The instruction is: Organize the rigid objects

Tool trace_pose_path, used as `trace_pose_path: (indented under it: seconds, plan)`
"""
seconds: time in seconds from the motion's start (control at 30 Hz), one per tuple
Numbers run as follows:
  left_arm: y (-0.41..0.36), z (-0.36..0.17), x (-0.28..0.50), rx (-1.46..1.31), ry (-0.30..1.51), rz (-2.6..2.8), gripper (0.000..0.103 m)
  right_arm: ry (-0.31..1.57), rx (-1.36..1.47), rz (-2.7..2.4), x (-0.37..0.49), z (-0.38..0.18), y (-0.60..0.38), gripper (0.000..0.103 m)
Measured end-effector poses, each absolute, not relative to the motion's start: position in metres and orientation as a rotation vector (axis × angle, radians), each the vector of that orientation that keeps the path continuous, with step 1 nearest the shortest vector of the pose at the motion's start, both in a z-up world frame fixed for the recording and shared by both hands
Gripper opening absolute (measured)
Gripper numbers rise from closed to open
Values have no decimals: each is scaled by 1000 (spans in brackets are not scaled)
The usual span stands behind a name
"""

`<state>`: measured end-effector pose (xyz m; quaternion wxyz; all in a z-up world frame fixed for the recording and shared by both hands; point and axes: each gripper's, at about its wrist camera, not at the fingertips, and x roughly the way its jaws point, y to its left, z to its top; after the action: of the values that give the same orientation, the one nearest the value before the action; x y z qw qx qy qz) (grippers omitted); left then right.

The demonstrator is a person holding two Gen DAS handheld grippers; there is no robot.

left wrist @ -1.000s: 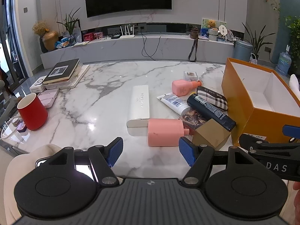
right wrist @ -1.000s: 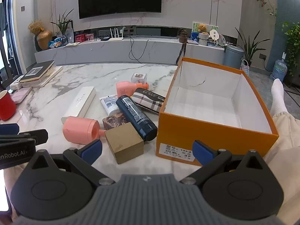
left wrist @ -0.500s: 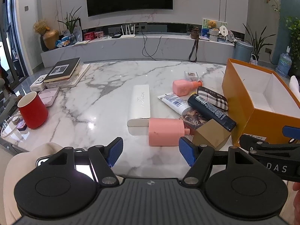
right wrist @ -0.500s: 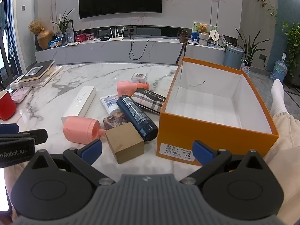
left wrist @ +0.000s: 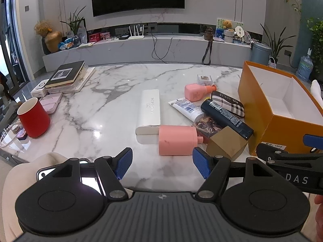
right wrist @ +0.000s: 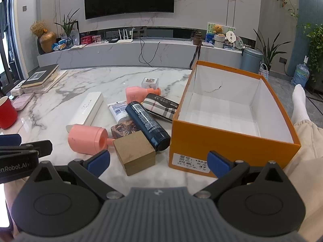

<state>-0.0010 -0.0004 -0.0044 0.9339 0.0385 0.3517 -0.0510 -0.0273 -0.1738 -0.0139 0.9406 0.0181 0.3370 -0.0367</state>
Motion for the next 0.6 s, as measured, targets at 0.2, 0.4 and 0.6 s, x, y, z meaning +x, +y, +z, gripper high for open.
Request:
trace_pose_path:
  seconds: [0.2,0.4,0.6]
  plan:
    - [0,-7,0,81,732,-117,81,697,38,-73,-27,-16,-173,101]
    - [1,-9,2,76,747,-118,80,705,38,-76,-25,-17,-172,101]
    - [3,-10,4,72,756,-119,80,713,37,-76,-24,-17,-172,101]
